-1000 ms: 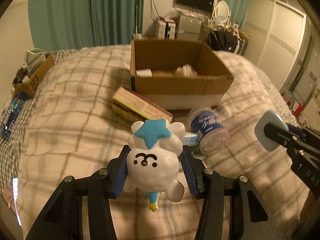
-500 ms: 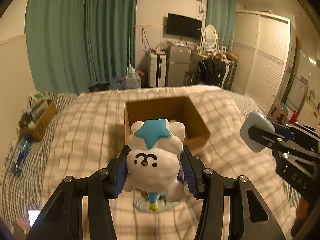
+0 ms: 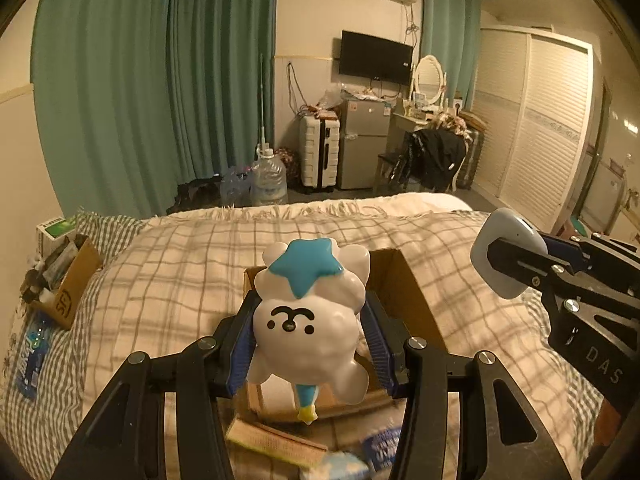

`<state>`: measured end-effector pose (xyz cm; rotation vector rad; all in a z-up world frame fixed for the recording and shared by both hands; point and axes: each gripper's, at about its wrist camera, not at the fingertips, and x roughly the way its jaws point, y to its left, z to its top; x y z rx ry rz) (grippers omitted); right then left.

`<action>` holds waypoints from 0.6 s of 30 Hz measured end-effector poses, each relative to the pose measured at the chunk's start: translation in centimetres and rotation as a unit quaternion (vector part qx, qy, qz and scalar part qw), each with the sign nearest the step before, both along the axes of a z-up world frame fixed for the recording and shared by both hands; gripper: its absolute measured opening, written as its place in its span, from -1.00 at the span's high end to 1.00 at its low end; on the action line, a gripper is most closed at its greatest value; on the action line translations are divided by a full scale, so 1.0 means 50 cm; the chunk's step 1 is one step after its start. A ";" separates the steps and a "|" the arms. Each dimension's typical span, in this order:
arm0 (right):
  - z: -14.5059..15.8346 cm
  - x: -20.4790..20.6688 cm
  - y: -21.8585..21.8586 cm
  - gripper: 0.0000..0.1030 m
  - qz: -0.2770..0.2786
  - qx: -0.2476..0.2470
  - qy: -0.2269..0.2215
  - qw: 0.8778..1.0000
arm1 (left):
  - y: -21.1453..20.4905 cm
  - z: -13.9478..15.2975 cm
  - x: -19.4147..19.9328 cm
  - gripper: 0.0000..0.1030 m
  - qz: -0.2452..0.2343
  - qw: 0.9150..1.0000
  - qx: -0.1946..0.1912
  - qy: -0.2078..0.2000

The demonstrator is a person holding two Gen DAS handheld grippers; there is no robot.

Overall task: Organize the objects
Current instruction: 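Carry the mouse and plush toy into the box and open both tools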

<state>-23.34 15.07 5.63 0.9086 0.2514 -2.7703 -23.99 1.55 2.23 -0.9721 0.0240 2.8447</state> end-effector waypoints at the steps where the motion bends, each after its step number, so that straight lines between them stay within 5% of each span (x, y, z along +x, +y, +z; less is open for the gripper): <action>1: -0.007 -0.016 -0.001 0.56 0.000 0.000 -0.004 1.000 | 0.001 -0.009 -0.012 0.01 0.001 1.000 -0.003 -0.004; 14: -0.200 -0.195 0.004 0.56 0.003 -0.012 -0.085 0.996 | -0.014 -0.169 -0.154 0.01 0.034 0.997 -0.017 -0.071; 18: -0.227 -0.201 0.010 0.51 0.004 -0.023 -0.089 0.996 | -0.005 -0.194 -0.156 -0.15 0.022 0.997 -0.013 -0.074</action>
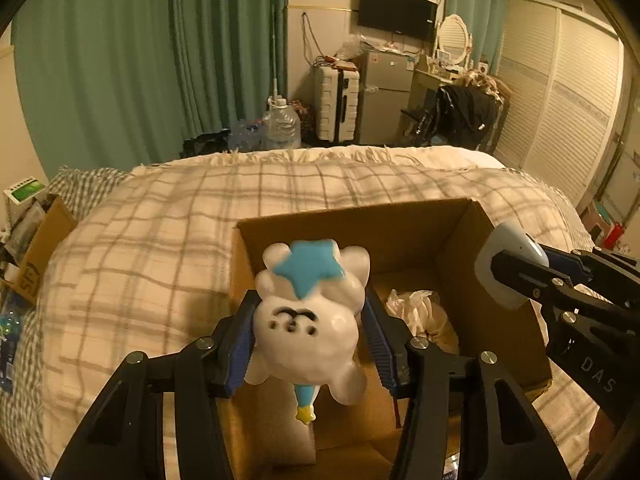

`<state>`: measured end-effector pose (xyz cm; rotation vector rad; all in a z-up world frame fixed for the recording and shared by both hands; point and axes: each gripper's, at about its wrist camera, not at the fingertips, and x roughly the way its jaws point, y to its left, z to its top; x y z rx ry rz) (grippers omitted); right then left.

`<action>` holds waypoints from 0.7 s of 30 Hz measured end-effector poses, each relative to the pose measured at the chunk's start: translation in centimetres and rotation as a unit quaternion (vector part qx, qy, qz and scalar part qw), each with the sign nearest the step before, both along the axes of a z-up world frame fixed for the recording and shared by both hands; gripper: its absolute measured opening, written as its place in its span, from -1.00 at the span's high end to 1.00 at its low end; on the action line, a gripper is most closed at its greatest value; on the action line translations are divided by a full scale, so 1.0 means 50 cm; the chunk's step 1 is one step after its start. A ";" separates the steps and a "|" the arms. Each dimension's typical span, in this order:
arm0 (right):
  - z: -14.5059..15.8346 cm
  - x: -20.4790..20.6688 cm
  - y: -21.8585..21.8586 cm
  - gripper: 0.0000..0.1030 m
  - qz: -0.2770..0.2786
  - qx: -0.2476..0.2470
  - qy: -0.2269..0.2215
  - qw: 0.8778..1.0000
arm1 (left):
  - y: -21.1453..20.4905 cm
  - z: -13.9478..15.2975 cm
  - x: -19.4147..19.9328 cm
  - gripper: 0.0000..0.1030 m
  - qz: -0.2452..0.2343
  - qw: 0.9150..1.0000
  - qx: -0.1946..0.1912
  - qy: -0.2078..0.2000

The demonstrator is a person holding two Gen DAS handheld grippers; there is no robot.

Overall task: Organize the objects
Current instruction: 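Carry the mouse and plush toy into the box and open both tools, then withdraw both tools from the box toward the tissue pack and jar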

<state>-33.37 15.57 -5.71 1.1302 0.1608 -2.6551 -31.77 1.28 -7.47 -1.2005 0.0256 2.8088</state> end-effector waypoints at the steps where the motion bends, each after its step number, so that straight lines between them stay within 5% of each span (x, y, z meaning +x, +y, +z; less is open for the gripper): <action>1: 0.003 0.002 0.004 0.45 -0.001 -0.004 0.003 1.000 | -0.001 -0.002 0.002 -0.22 0.001 1.000 -0.001 0.001; 3: 0.020 0.011 0.014 0.09 -0.003 -0.010 0.014 1.000 | 0.004 0.006 0.010 -0.45 0.004 1.000 -0.001 0.004; 8: 0.085 0.056 0.030 -0.04 -0.021 -0.008 0.042 0.999 | -0.009 0.052 0.046 -0.65 0.014 1.000 -0.002 0.014; 12: 0.153 0.117 0.038 -0.36 -0.035 -0.004 0.066 0.997 | -0.031 0.112 0.100 -0.93 0.019 0.999 -0.004 0.044; 15: 0.201 0.173 0.038 -0.70 -0.038 0.000 0.084 0.996 | -0.043 0.161 0.151 -1.00 0.020 0.997 -0.017 0.070; 21: 0.262 0.276 0.041 -0.82 -0.044 0.004 0.111 0.993 | -0.054 0.221 0.243 -1.00 0.021 0.995 -0.024 0.093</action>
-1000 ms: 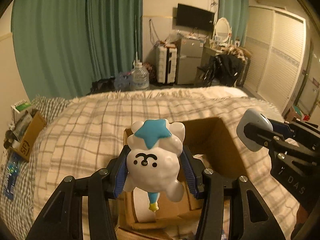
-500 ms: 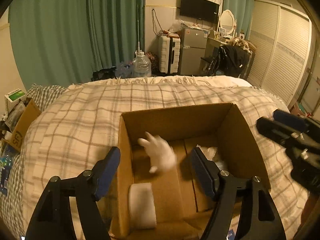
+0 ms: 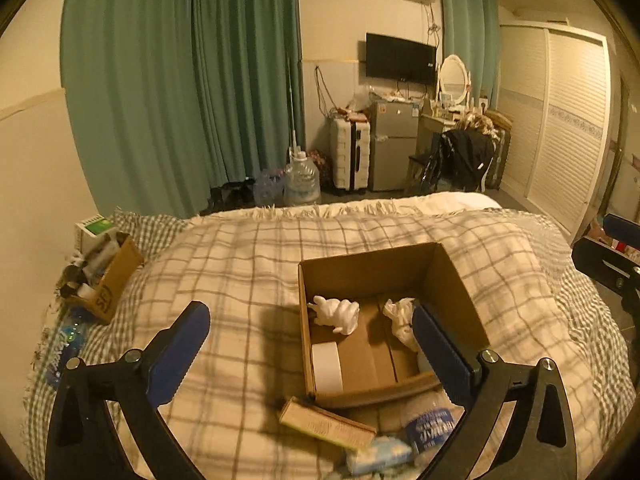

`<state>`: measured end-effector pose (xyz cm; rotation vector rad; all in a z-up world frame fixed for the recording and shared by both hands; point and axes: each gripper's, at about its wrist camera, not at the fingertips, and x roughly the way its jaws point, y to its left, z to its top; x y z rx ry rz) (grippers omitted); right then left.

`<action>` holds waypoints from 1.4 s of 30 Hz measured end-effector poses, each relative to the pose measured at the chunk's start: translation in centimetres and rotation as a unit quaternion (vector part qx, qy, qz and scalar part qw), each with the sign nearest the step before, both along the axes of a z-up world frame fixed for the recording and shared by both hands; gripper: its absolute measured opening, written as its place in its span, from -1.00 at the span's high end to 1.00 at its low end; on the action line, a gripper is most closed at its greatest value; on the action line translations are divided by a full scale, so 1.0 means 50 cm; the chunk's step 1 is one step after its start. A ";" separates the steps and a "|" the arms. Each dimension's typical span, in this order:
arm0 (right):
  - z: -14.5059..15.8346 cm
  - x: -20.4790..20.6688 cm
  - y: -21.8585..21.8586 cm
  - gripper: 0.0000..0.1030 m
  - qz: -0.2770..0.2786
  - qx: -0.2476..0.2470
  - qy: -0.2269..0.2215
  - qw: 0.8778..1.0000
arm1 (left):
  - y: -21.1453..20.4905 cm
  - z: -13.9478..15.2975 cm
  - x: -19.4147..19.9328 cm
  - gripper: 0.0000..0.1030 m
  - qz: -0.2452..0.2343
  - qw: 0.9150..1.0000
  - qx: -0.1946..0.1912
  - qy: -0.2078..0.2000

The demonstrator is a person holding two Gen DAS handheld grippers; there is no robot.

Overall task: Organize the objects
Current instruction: 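Withdraw both tools from the box toward the tissue pack and jar, then grasp the blue tissue pack with the left tool while the right tool grasps the clear jar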

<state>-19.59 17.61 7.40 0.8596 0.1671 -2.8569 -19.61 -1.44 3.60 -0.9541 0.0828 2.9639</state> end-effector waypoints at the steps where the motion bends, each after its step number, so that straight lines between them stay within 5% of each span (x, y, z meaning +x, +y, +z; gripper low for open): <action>1: 0.007 0.021 0.001 -0.84 -0.003 0.001 0.005 1.000 | -0.002 0.005 0.025 -1.00 -0.002 1.000 0.000 0.005; 8: -0.025 0.135 0.018 -0.97 -0.004 0.004 0.016 1.000 | -0.010 -0.052 0.116 -1.00 0.014 1.000 0.015 -0.008; 22: -0.361 0.100 0.011 -0.97 -0.035 -0.009 -0.133 0.990 | -0.019 -0.341 0.158 -1.00 0.060 0.991 0.010 -0.121; 28: -0.382 0.066 -0.032 -0.96 -0.011 0.002 -0.157 0.987 | -0.042 -0.328 0.165 -1.00 0.094 0.990 0.020 -0.105; 38: -0.495 -0.023 -0.097 -0.64 -0.016 0.041 -0.261 0.964 | -0.064 -0.332 0.156 -1.00 0.101 0.988 0.040 -0.112; 42: -0.495 -0.011 -0.100 -0.22 0.012 0.033 -0.265 0.964 | -0.054 -0.339 0.152 -1.00 0.094 0.988 0.028 -0.122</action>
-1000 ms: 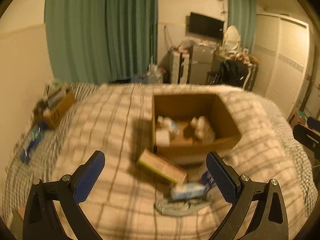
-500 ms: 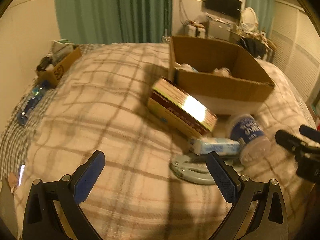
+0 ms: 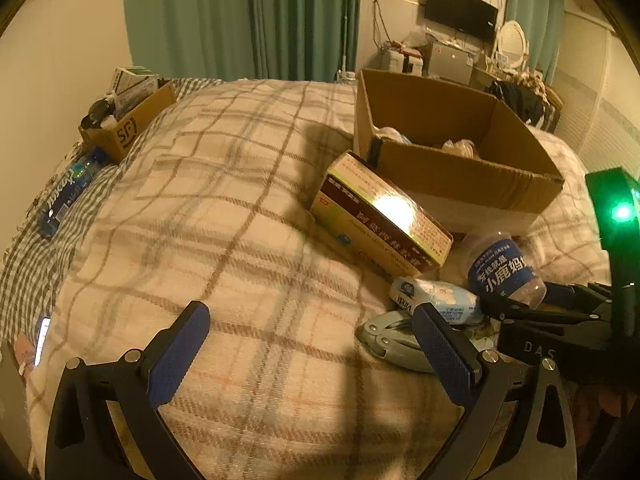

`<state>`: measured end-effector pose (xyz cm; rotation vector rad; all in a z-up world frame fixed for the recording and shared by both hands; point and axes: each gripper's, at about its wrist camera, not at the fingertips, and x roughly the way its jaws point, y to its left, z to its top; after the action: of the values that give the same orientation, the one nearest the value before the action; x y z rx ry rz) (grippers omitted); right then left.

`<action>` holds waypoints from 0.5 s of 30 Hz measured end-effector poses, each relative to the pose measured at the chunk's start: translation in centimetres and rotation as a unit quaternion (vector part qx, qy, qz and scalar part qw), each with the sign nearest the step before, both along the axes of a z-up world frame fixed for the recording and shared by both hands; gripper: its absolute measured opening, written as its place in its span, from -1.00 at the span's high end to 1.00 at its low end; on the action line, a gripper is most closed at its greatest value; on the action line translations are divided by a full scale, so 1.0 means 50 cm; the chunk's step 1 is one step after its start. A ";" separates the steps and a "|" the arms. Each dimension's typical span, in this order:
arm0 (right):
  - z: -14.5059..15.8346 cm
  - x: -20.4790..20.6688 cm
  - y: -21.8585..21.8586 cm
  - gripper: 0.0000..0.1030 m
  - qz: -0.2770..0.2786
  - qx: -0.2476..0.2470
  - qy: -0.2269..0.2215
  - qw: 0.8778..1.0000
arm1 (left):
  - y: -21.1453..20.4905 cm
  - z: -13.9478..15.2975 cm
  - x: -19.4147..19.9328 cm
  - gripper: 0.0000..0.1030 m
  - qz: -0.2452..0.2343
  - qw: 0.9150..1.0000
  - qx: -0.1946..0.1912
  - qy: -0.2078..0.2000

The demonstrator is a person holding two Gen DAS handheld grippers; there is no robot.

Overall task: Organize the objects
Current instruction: 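Grasp the blue tissue pack with the left tool while the right tool grasps the clear jar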

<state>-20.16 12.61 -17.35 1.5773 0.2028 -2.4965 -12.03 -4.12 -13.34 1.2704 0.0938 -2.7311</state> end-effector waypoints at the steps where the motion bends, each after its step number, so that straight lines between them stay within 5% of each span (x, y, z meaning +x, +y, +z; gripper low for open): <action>1: 0.001 0.004 0.000 -0.18 0.005 -0.003 -0.001 1.000 | 0.004 0.000 0.001 -1.00 -0.003 1.000 -0.003 0.000; 10: 0.107 0.086 0.055 -0.18 -0.013 -0.001 0.097 0.995 | 0.092 -0.003 -0.004 -1.00 -0.076 0.995 -0.058 -0.031; 15: 0.139 0.090 0.114 -0.18 -0.043 0.004 0.120 0.992 | 0.156 -0.011 -0.030 -1.00 -0.127 0.989 -0.041 -0.055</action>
<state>-15.64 18.29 -10.42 1.3113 0.1805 -2.7519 -13.54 3.69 -13.87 1.5000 -0.2043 -2.8268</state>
